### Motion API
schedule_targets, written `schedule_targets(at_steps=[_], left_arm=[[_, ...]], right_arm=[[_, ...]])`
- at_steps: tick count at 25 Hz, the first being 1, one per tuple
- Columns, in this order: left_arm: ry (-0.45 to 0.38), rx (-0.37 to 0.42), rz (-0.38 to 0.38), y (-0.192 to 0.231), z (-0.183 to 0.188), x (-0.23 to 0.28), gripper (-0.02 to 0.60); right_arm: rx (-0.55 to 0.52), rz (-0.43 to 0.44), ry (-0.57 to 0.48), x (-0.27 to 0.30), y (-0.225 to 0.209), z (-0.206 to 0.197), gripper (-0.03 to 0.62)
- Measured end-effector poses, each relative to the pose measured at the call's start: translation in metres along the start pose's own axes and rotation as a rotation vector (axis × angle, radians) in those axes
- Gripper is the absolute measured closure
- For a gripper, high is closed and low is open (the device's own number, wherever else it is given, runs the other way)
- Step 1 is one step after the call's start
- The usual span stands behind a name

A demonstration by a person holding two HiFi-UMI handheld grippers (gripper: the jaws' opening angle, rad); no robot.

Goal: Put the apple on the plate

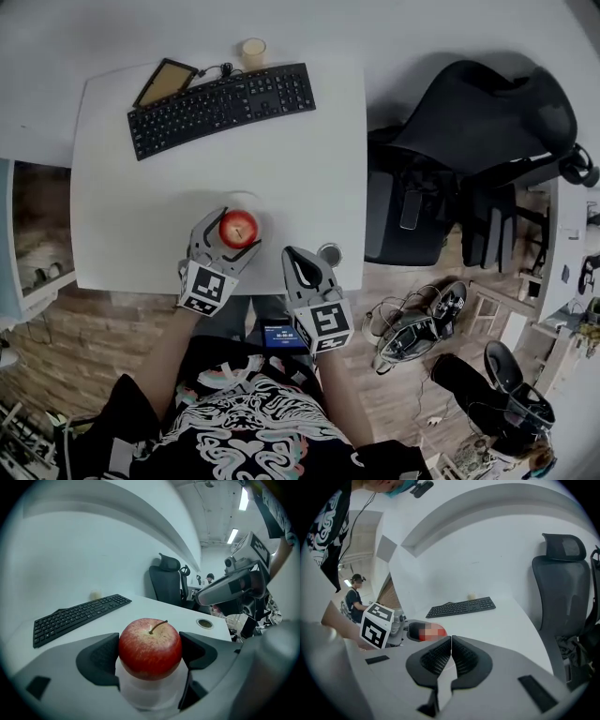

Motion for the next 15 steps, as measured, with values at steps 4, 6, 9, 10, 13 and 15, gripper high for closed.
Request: schedule_targets(at_steps=[4,6,9,10,13,15], left_arm=[[0.007,0.009,0.007,0.003,-0.002,0.007,0.173],[0.009,0.015,0.008,0.004,-0.004,0.010,0.173],[0.003,0.019,0.011,0.006,-0.008,0.009,0.172],[-0.002,0.022,0.015,0.006,-0.009,0.008,0.173],[-0.018,0.003,0.013,0.007,-0.013,0.005,0.173],[-0.029,-0.022,0.005,0.008,-0.013,0.004,0.173]], right_arm=[[0.003,0.006,0.018,0.004,-0.002,-0.005,0.566],[0.008,0.010,0.025,0.005,-0.003,-0.007,0.566],[0.020,0.022,0.027,0.007,-0.002,-0.009,0.566],[0.022,0.024,0.027,0.008,-0.001,-0.010,0.566],[0.023,0.025,0.031,0.008,0.002,-0.013,0.566],[0.026,0.025,0.035,0.008,0.002,-0.015,0.566]])
Point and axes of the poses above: the fingertips, and each gripper's own axes: x forward along the fingers, y to its left, z out of its top, the point moved 5 cm from there along -x, backward along the fingers, and after that the axes turned 5 degrees about -z, right-handed, at the moved point
